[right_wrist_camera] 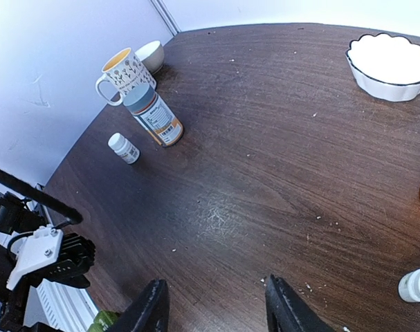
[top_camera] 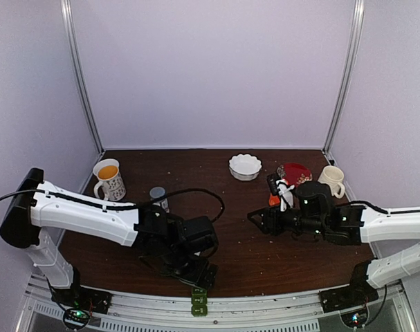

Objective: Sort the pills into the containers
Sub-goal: Pick up the pill container from the corner of the board, then open the lid of the pill container.

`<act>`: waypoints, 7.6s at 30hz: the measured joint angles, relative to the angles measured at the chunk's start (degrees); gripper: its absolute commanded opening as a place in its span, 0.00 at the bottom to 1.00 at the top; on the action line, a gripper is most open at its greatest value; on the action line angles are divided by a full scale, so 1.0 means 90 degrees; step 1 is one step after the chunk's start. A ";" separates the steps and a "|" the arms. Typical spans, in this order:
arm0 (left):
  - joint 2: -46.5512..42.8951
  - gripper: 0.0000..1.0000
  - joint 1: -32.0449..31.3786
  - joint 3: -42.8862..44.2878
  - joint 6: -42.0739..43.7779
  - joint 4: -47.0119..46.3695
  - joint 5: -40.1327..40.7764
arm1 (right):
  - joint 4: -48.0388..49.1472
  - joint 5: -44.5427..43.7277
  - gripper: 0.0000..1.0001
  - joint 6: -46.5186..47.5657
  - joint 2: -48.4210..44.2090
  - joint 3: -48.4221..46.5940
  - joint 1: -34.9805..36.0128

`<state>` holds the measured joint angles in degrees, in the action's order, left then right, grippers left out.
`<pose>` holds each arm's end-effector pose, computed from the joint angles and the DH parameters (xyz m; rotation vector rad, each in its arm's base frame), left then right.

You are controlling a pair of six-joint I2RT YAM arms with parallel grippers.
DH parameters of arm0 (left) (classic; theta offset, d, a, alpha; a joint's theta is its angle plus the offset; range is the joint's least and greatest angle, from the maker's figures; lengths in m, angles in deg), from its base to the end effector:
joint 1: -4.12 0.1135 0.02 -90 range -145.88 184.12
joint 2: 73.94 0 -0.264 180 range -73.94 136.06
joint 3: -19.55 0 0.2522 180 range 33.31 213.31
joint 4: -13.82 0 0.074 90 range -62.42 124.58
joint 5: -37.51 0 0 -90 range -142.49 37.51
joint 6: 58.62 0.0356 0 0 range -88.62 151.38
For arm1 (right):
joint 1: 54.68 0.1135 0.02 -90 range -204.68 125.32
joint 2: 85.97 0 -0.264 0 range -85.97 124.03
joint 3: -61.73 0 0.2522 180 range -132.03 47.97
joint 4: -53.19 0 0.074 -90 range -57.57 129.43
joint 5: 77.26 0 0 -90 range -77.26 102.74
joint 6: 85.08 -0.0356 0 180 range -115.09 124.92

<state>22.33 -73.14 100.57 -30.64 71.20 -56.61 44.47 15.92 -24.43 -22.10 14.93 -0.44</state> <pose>0.0691 -0.3174 0.2051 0.4233 3.0369 -0.4775 0.1407 0.1987 0.2288 -0.5026 2.1029 0.9487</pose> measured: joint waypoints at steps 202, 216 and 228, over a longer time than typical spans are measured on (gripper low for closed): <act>-0.0447 0.97 0.2990 0.0117 0.3383 -0.5440 -0.4787 | 0.3871 0.3296 0.31 -0.1224 0.1248 -0.0704 -0.0784; -0.0447 0.54 0.2936 -0.0449 0.3198 -0.6028 -0.4809 | 0.4347 0.3247 0.35 -0.1574 0.1251 -0.0658 -0.0814; -0.0495 0.39 0.2905 -0.0532 0.3067 -0.6363 -0.4860 | 0.4881 0.3232 0.81 -0.1797 0.1260 -0.0457 -0.0831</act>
<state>17.87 -47.00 95.78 -3.04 13.93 -100.35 88.40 45.02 -40.60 -10.75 10.82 -7.92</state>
